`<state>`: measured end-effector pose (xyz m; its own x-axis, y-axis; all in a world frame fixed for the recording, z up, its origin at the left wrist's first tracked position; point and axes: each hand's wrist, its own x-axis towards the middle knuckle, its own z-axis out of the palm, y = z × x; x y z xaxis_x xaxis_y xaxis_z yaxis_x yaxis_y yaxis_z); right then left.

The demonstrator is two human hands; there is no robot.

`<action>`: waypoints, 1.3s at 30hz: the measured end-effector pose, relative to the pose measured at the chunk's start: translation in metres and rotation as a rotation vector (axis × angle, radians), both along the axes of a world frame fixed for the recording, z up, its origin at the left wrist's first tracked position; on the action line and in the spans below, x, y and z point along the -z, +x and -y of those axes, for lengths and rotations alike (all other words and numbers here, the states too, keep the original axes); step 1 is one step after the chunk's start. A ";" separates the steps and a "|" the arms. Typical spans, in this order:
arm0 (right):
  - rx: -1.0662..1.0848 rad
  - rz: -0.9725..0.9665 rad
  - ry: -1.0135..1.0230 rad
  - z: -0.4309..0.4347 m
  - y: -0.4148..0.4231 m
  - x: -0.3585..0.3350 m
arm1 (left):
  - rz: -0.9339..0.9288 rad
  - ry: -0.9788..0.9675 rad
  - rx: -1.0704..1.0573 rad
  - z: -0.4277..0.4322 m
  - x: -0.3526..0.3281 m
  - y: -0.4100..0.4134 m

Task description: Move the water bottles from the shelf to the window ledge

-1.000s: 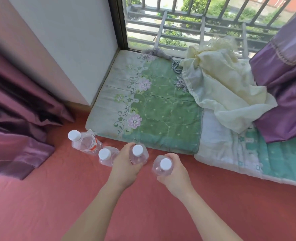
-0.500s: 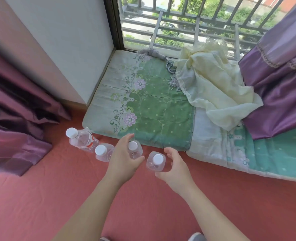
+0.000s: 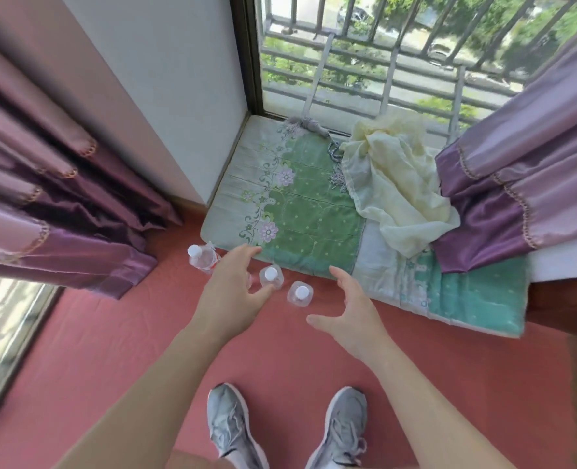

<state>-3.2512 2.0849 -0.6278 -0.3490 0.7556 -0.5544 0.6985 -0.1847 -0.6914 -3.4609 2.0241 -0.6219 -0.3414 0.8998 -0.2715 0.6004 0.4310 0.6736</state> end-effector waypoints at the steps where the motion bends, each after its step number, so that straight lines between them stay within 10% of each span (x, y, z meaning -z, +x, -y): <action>1: 0.004 0.000 0.012 0.000 0.000 -0.027 | -0.017 -0.010 0.016 -0.001 -0.023 -0.001; 19: -0.258 0.291 0.443 -0.031 0.010 -0.418 | -0.387 -0.102 0.120 -0.018 -0.397 0.008; 39: -0.370 0.466 0.697 -0.048 0.051 -0.580 | -0.535 0.042 0.155 -0.032 -0.574 0.056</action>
<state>-3.2003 2.1333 -0.0475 -0.4907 0.8565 -0.1600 0.8662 0.4596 -0.1962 -3.4051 2.0563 -0.0484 -0.2848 0.9568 -0.0590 0.9176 0.2899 0.2721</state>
